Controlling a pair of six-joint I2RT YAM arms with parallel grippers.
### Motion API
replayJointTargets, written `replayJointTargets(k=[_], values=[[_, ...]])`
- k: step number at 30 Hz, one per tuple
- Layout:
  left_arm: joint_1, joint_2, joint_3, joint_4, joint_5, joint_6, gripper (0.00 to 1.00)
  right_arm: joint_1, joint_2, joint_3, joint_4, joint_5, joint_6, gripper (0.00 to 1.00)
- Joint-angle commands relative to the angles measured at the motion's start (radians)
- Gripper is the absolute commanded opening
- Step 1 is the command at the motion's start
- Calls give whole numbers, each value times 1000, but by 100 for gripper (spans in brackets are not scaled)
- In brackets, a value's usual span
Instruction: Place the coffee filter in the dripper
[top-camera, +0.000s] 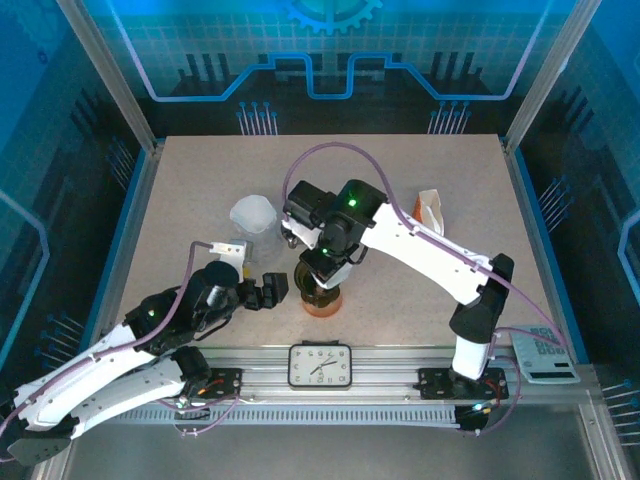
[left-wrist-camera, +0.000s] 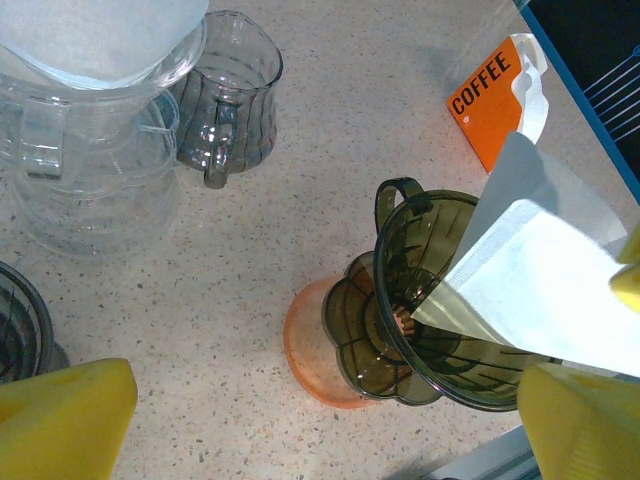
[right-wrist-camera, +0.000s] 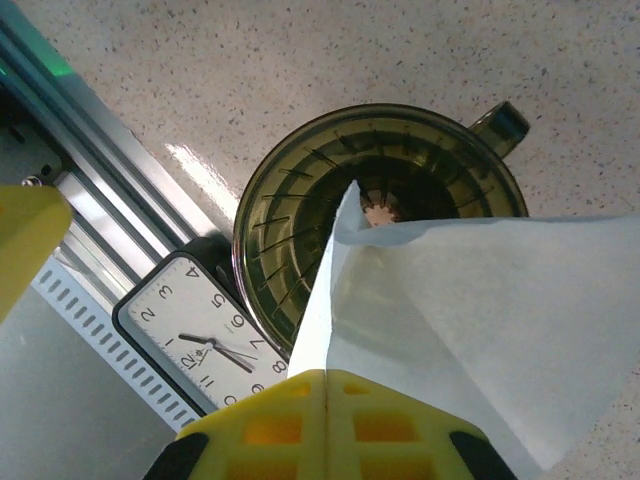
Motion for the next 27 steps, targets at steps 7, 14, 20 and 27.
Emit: replayJointTargets(k=[7,14,20,27], values=[[9,-12,16,-17,16,-13,99,27,22,-75,44,-18,-6,0],[10,-11,17,-18,17,-16,99,27,6,-136,97,-20,4,8],[10,-12,23,-26,18,-28,99,27,-49,-158,142,-8,11,28],[10,-4,35,-34,6,-42,99,18,-158,-218,218,21,22,47]])
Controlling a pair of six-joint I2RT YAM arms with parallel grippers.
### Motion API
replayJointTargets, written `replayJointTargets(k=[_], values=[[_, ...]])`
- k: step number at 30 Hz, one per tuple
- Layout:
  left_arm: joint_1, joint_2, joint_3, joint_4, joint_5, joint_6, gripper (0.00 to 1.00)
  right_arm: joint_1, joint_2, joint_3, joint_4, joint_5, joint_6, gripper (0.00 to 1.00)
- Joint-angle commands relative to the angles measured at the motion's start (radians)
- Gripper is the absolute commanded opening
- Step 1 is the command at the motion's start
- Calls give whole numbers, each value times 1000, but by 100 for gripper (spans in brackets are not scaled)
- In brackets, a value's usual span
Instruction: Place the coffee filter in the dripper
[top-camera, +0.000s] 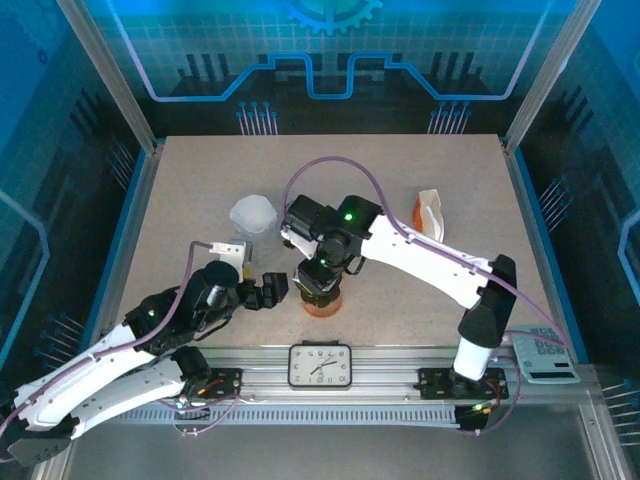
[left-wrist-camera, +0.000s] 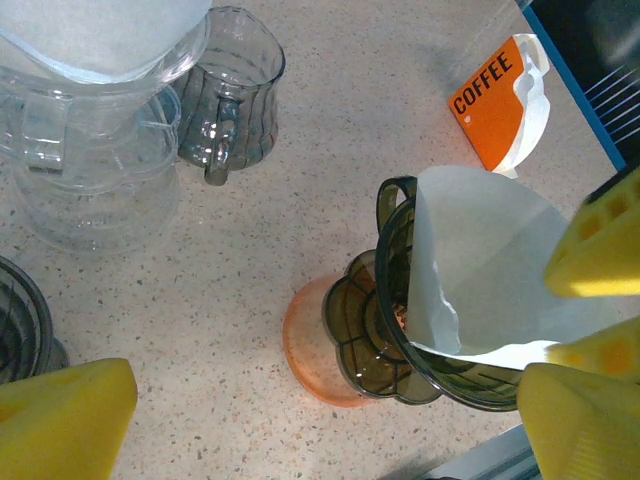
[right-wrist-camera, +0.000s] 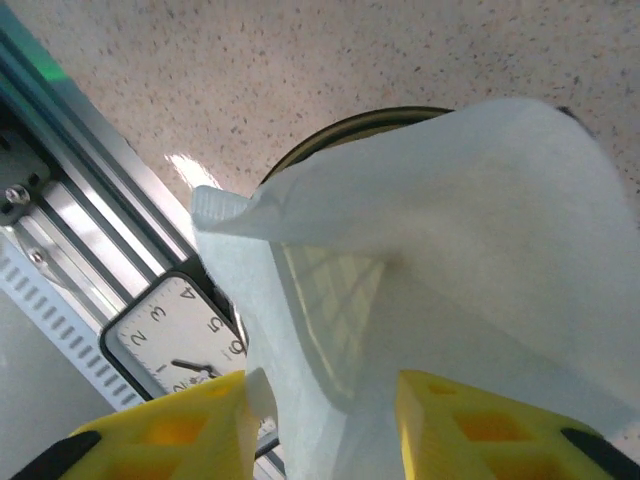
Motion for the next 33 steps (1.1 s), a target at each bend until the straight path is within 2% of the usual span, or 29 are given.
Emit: replayJointTargets(k=[1,7,11,13,15,18,21,26,33], values=[[7,-4,39,-27,-2,-29,99,0,-91,-35,49,26,11,50],[10,28,68,-3,38,-19,99,-34,-244,-201,178,27,62,61],[51,149,140,-1,197,-3,84,-70,-306,-289,230,53,93,62],[75,219,177,-9,275,1,83,-86,-331,-323,250,73,103,62],[84,275,207,-29,306,10,80,-103,-348,-351,263,93,108,62],[110,331,231,-52,349,26,69,-118,-360,-382,282,91,103,60],[139,349,212,-15,428,28,66,-121,-360,-408,307,76,99,54],[182,359,169,31,489,-1,49,-125,-342,-445,337,55,99,42],[195,356,144,46,492,-5,43,-124,-324,-469,365,34,94,27]])
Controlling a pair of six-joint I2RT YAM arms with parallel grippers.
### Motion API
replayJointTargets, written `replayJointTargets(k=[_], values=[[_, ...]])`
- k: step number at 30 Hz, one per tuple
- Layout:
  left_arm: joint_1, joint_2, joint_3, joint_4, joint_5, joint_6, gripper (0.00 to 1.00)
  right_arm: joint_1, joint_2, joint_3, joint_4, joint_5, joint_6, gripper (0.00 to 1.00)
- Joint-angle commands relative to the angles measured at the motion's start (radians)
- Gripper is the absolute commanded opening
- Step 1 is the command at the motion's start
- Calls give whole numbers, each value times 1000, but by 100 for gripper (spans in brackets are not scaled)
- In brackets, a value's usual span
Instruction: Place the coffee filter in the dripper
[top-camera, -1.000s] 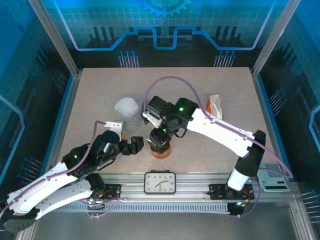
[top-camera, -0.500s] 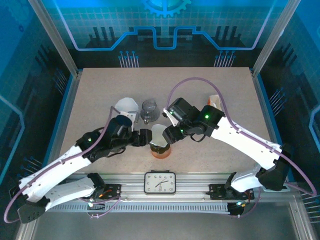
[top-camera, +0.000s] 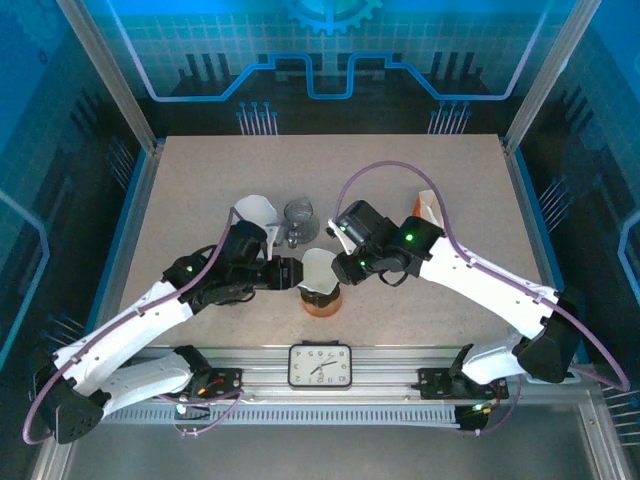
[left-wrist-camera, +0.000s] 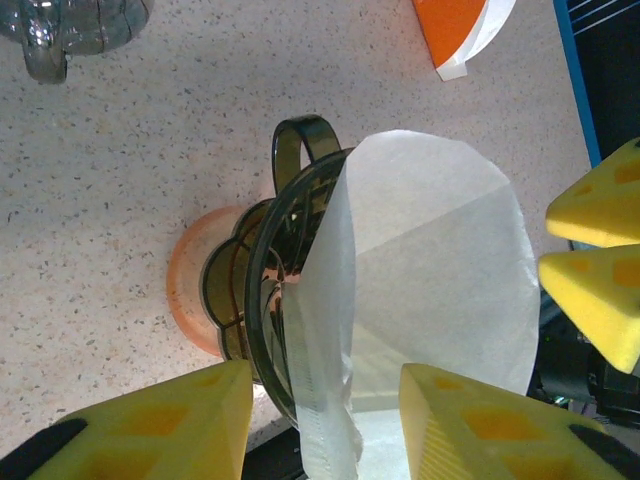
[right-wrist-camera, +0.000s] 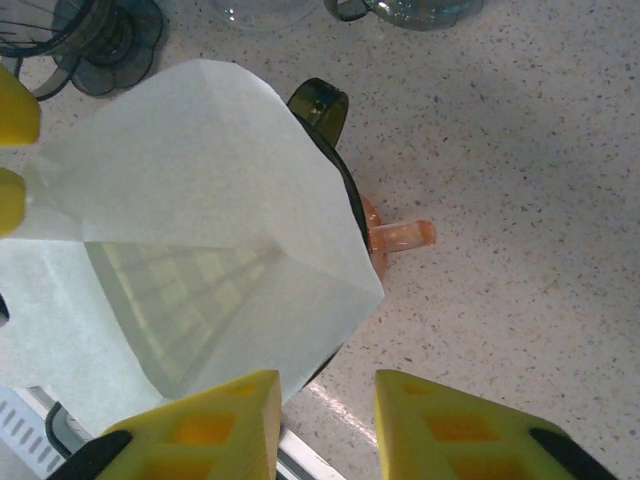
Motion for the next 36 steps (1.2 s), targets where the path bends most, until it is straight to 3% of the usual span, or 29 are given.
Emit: replayJointTargets(k=[1,15,17,20,23,29,36], values=[[14,0,-22,21,33,-13,41,-6,15,-20,34,-24,-1,26],[47,-10,-76,36,44,-31,36,-4,38,-45,38,-29,8,21],[48,-10,-80,39,47,-35,37,-4,33,-38,35,-19,11,27],[49,-12,-81,42,47,-36,37,-3,15,-32,47,-3,17,51],[50,-12,-83,44,50,-37,37,-3,9,-18,60,-1,23,59],[51,-16,-85,43,50,-36,38,-2,74,33,72,-3,18,64],[52,-15,-83,45,54,-34,38,-2,79,38,75,60,27,62]])
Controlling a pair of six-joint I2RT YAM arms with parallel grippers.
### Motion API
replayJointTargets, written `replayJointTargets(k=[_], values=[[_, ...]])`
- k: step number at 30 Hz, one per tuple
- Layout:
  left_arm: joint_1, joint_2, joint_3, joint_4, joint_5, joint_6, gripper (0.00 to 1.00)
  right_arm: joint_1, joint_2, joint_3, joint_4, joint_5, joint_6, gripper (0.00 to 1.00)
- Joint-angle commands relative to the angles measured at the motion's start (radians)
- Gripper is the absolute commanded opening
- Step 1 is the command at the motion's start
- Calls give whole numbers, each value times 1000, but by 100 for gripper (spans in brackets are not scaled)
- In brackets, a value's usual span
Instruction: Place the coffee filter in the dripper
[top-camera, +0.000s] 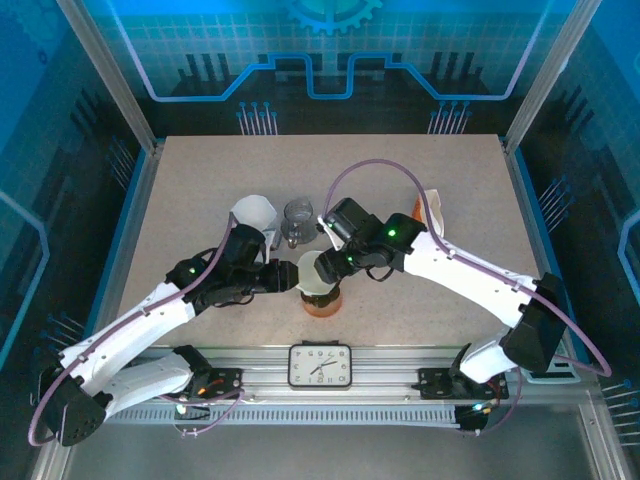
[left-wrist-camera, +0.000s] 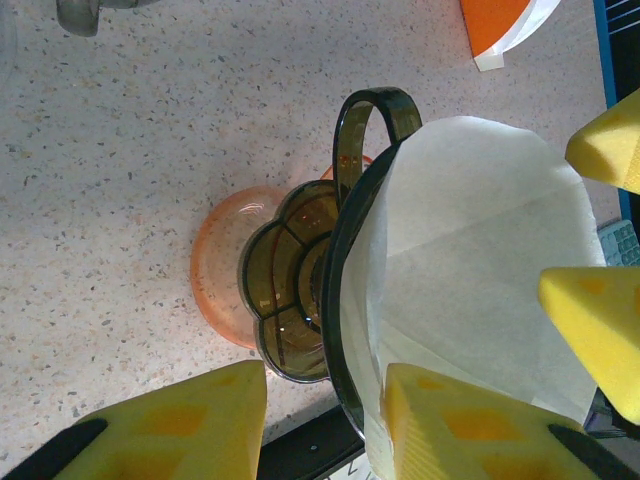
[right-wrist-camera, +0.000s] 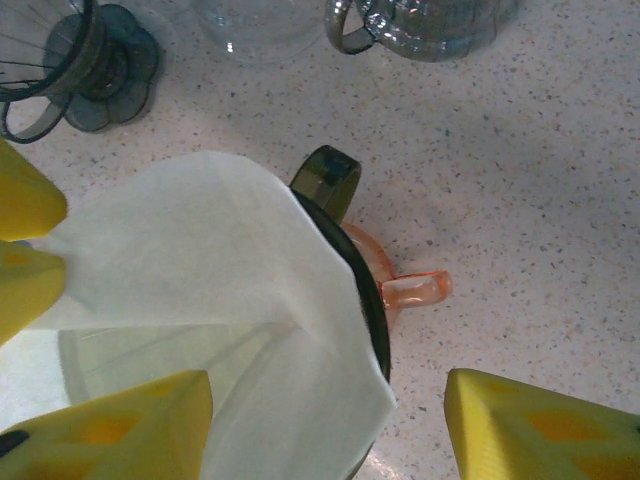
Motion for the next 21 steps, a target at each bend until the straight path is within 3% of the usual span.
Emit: replayJointTargets(k=[1,8,13,18,21], values=[[10,-14,-14,14,27,-8,38,-3,-22,11,6,45,10,60],[9,-19,-19,14,29,-11,37,0,-32,-7,2,18,9,29],[11,-17,-23,19,29,-12,37,11,-31,-20,5,29,10,13],[11,-8,-26,27,35,-10,37,24,-22,-40,-1,52,11,8],[11,-6,-28,31,35,-12,37,28,-27,-41,-2,62,13,12]])
